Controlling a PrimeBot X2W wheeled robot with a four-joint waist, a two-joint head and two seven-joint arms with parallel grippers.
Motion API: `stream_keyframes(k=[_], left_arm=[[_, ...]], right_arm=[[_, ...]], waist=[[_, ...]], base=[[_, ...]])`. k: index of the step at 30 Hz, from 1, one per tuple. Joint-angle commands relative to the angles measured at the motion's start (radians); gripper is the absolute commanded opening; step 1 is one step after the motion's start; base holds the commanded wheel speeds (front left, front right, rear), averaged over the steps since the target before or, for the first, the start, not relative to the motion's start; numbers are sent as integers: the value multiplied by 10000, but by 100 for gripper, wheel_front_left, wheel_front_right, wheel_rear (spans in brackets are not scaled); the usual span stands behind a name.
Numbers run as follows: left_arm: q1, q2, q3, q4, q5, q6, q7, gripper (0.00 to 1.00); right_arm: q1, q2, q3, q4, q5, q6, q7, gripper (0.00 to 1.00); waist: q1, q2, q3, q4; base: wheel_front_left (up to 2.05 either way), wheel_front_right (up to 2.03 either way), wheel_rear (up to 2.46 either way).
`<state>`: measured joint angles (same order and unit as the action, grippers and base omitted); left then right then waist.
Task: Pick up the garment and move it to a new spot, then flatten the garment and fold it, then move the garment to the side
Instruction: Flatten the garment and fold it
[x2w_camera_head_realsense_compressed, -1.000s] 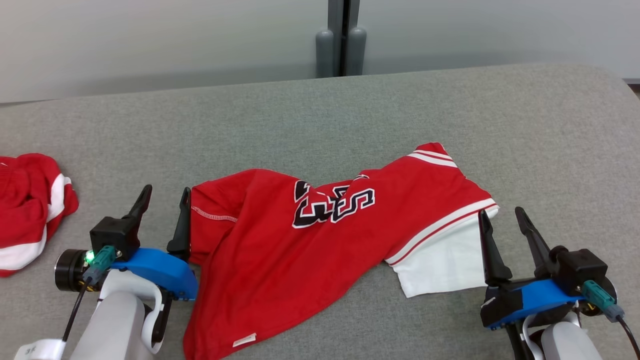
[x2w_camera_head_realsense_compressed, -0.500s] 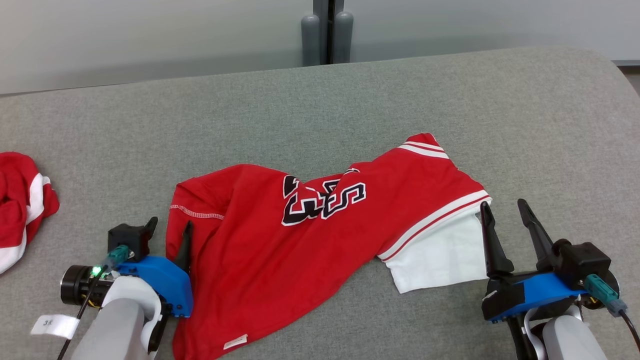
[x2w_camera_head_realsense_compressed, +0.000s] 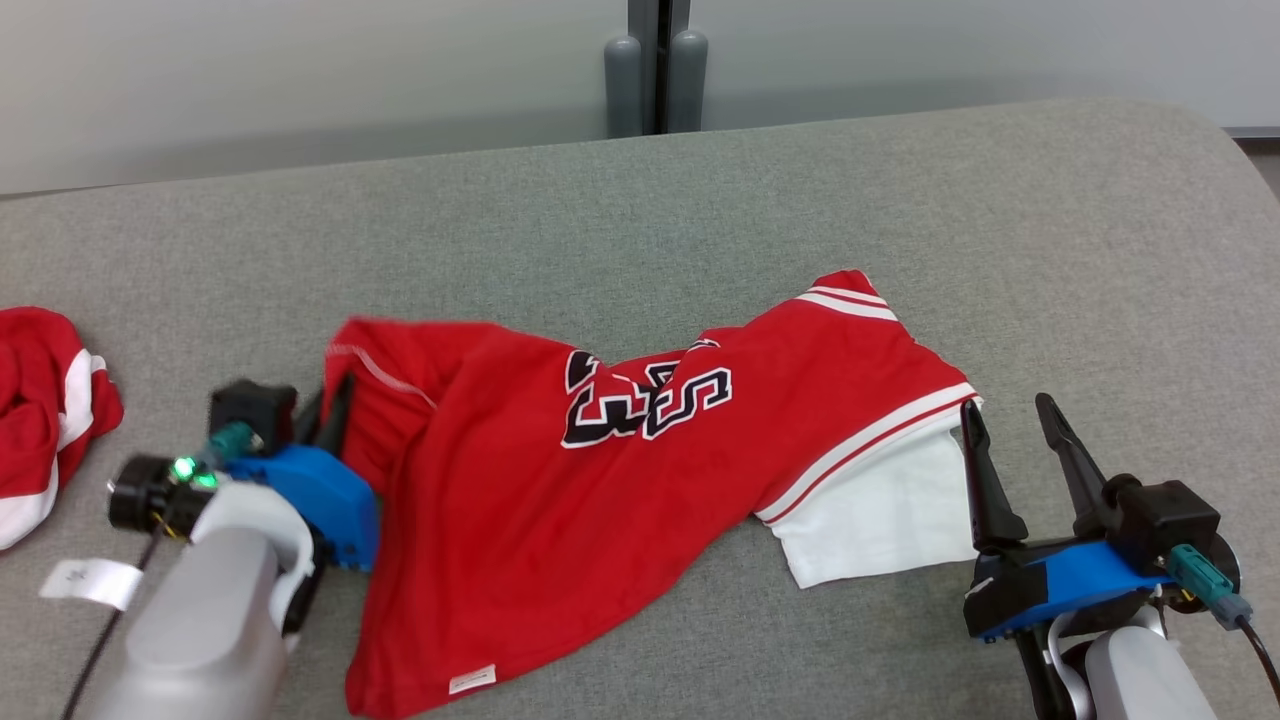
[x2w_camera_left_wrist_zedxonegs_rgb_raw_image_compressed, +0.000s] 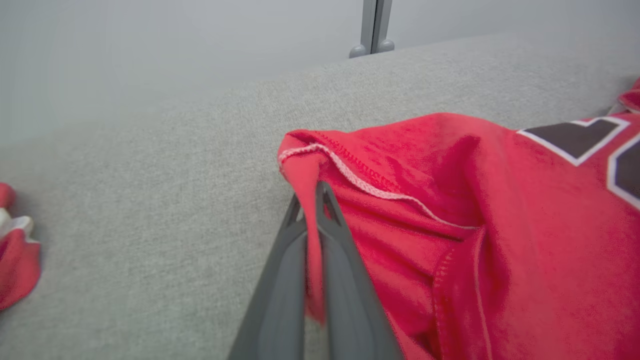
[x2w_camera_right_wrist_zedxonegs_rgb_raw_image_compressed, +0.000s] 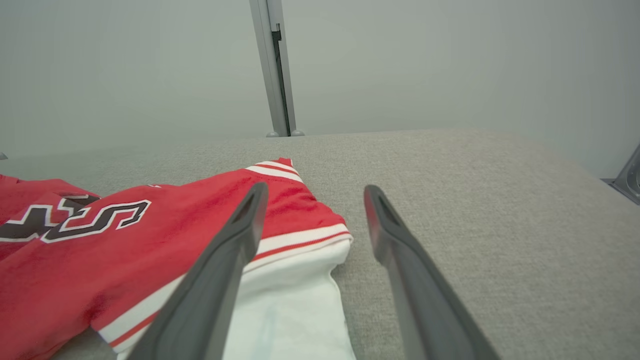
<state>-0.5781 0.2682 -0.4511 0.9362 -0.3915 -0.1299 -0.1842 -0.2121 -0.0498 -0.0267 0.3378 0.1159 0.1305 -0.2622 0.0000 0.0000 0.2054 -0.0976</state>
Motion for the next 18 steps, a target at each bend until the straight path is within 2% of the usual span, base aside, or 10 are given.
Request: stream_keyframes(k=[1,8,10,11,18], left_arm=[[-481,111,68,14,-16,0,-244,0],[-1259,300,400,67,5,270,-750,0],[-1282,305,439,186,12,292,-783,40],[-1260,287,461,205,38,310,-801,100],[-499,236,1094,-769,181,728,-818,100]], right_arm=[[-97,-14,-18,-9,-27,5,-40,100],[-46,-14,8,-56,-77,5,-40,100],[-2,-14,26,-67,-84,5,-40,100],[8,-14,33,-66,-80,5,-40,100],[92,-11,31,-92,-14,5,-40,100]], waist=[[0,0,-33,-10],[0,0,-113,-196],[0,0,-99,-243],[0,0,-89,-263],[0,0,-134,-198]], base=[[0,0,0],[0,0,0],[0,0,0],[0,0,0],[0,0,0]])
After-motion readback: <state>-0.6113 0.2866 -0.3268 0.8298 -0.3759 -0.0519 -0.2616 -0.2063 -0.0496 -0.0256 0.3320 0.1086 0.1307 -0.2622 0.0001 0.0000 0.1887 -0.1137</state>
